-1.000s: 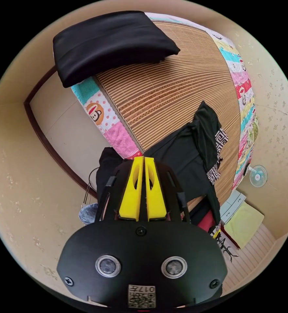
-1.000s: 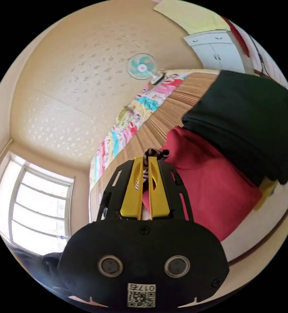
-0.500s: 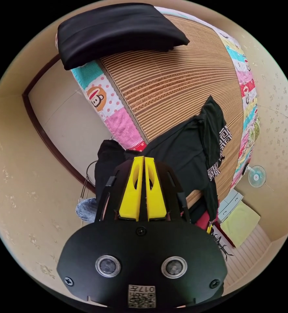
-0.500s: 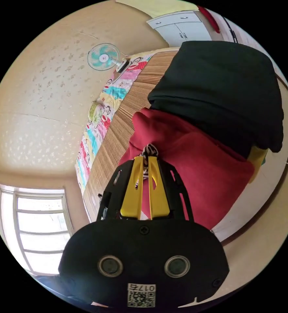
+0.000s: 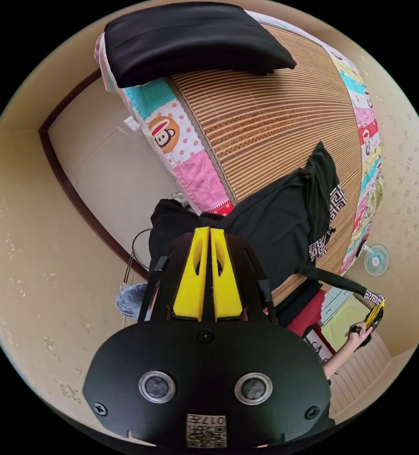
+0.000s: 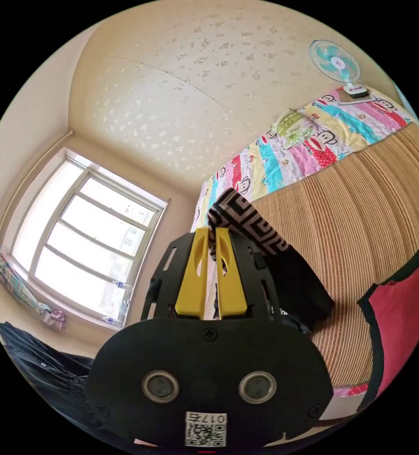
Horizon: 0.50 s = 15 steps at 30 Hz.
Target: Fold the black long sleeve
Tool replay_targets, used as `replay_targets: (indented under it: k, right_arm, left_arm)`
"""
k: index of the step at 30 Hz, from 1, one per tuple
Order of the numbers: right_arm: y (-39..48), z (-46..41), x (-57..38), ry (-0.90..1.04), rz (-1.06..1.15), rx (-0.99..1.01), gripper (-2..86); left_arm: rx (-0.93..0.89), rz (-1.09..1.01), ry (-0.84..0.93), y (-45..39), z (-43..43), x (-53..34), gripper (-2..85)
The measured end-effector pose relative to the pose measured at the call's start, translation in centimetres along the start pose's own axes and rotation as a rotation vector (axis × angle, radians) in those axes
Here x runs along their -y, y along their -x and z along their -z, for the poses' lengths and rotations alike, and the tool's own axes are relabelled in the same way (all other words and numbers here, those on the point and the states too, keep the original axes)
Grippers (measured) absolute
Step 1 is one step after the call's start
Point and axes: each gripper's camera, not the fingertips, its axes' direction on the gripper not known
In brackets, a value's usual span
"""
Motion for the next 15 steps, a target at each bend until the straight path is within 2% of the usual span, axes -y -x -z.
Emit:
replay_targets:
  k: [4, 8, 11, 15]
  right_arm:
    - [2.3, -14.4, -3.3, 0.215, 0.091, 0.022, 3.6]
    - [0.7, -26.9, -9.6, 0.473, 0.137, -0.06, 4.6]
    - [-4.3, -31.9, -13.9, 0.659, 0.048, -0.052, 7.2]
    - [-9.6, -30.1, -17.0, 0.712, 0.006, -0.052, 9.4]
  left_arm:
    - [-0.038, 0.069, 0.018, 4.1, 0.4, 1.8, -0.9]
    - [-0.023, 0.118, 0.052, 7.4, 0.6, 3.9, -0.9]
    - [0.001, 0.114, 0.079, 9.2, 0.9, 6.3, -0.7]
    - [0.07, 0.054, 0.123, 10.3, 0.8, 10.7, 0.3]
